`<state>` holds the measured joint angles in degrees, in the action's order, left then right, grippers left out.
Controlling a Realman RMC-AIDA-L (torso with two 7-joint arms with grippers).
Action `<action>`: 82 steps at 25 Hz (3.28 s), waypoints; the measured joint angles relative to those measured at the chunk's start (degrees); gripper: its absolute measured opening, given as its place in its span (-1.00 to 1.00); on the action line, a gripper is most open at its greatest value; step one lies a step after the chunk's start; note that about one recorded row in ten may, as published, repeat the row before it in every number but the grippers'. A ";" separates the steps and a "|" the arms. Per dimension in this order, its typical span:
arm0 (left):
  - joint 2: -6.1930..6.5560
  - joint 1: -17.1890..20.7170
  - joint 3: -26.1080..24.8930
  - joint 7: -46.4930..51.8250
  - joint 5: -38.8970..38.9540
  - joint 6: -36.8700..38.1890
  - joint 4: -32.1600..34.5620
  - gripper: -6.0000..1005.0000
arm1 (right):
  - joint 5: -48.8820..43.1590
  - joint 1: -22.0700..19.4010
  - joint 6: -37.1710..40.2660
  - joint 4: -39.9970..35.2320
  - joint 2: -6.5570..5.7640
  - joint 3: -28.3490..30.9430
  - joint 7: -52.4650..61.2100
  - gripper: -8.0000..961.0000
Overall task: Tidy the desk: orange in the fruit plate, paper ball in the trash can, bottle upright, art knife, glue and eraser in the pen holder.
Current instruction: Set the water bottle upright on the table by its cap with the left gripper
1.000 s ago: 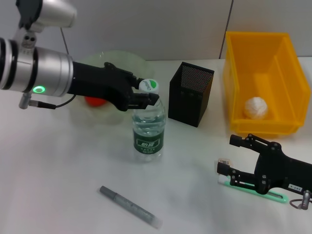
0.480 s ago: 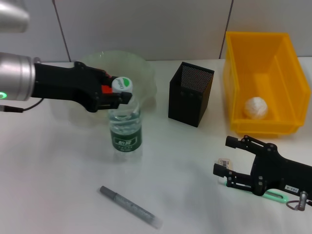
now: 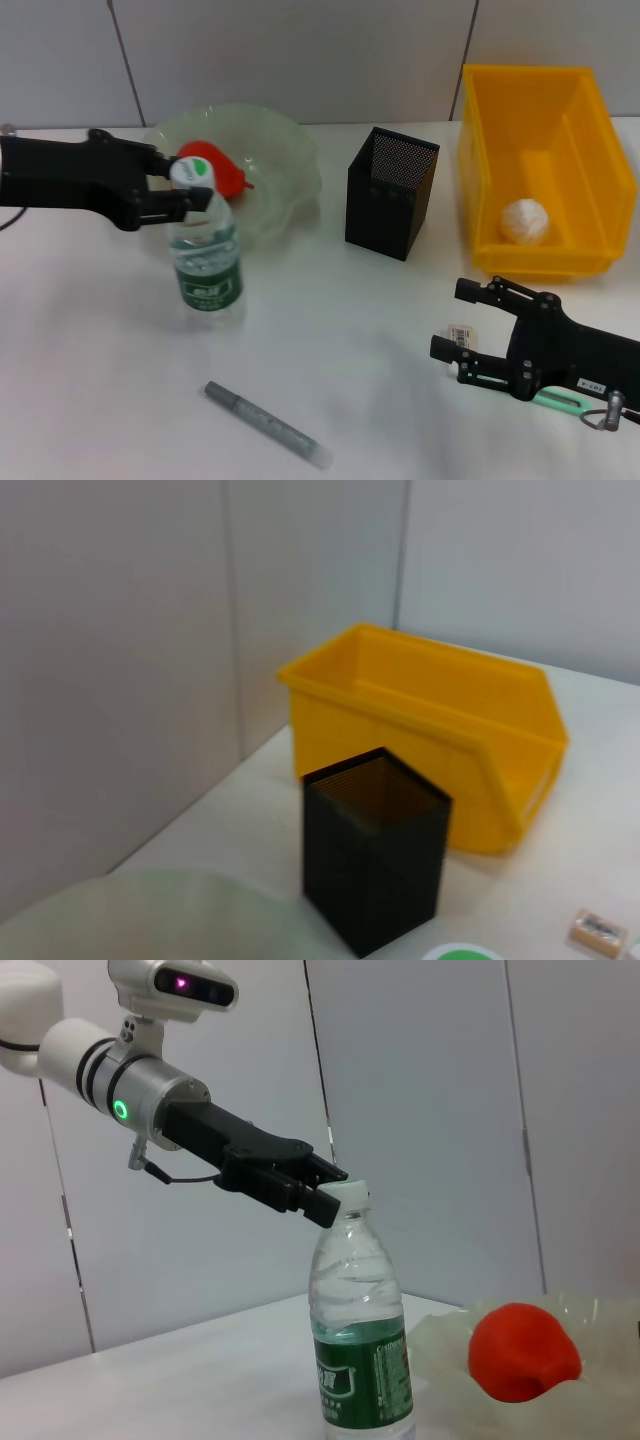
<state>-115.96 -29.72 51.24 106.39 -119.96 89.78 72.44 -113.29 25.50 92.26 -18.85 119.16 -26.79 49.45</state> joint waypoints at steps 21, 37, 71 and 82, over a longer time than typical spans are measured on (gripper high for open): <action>0.51 2.80 -6.19 -2.43 -0.35 -4.02 -2.21 -0.11 | -0.12 0.62 0.03 0.39 -0.06 -0.11 -0.10 0.57; 0.25 3.80 -6.24 -2.44 -0.56 -7.23 -2.85 -0.11 | -0.45 0.97 0.02 0.39 -0.08 -0.27 0.02 0.56; -0.08 4.09 -6.24 -3.82 -0.10 -8.61 -4.41 0.01 | -0.44 1.39 0.02 0.48 -0.07 -0.27 0.65 0.55; -0.17 4.08 -6.41 -3.78 -0.09 -8.61 -4.14 0.58 | -0.44 1.50 0.02 0.91 -0.07 -0.27 0.65 0.55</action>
<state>-116.13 -25.64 44.83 102.61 -120.05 81.17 68.30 -113.73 27.00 92.28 -17.94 119.09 -27.07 50.10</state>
